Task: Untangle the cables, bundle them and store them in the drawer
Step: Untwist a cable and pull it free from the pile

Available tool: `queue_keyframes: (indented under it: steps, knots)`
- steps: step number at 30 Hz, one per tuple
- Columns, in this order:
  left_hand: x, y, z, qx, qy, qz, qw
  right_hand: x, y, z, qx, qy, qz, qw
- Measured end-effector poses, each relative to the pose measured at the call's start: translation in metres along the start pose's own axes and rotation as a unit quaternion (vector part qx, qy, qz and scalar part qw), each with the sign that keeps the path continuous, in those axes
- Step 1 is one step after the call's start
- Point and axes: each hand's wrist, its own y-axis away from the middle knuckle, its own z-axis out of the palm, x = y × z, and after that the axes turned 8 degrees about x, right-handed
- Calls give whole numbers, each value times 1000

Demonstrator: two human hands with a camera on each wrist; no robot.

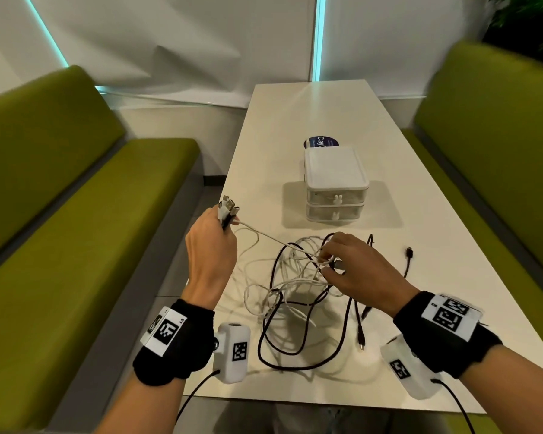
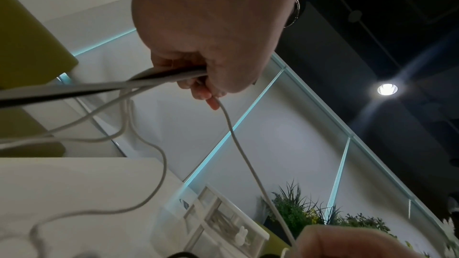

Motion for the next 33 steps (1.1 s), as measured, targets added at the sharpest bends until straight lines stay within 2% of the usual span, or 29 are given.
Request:
queue_keyframes:
  steps: [3, 6, 11, 14, 16, 18, 21, 23, 25, 29, 33]
  knots:
    - [-4, -4, -6, 14, -3, -27, 1000, 5, 4, 0, -9, 29, -19, 999]
    - [-10, -7, -10, 14, -15, -44, 999, 9, 11, 0, -30, 47, -8, 998]
    - [-15, 1, -3, -31, -15, 11, 999, 3, 5, 5, 43, -10, 17, 999]
    - [-16, 3, -1, -37, -57, 72, 995, 2, 0, 1, 76, -12, 29, 997]
    - [-11, 7, 1, -39, -40, 111, 992, -3, -3, 1, 87, -18, 24, 996]
    - [0, 15, 5, -91, 5, 150, 985, -12, -7, 2, 98, -25, 9, 995]
    - [8, 25, 15, -222, -3, 205, 953, -27, -14, 5, 114, -31, -22, 993]
    - [6, 25, 16, -266, -41, 182, 946, -34, -18, 8, 118, -40, -31, 992]
    - [-6, 16, 11, -272, -84, 131, 950, -36, -21, 11, 105, -46, -26, 993]
    - [-53, -13, -10, -223, -173, 75, 956, -32, -24, 18, 68, -39, 8, 997]
    - [-97, -40, -39, -176, -250, 20, 952, -31, -32, 29, 32, -16, 7, 999]
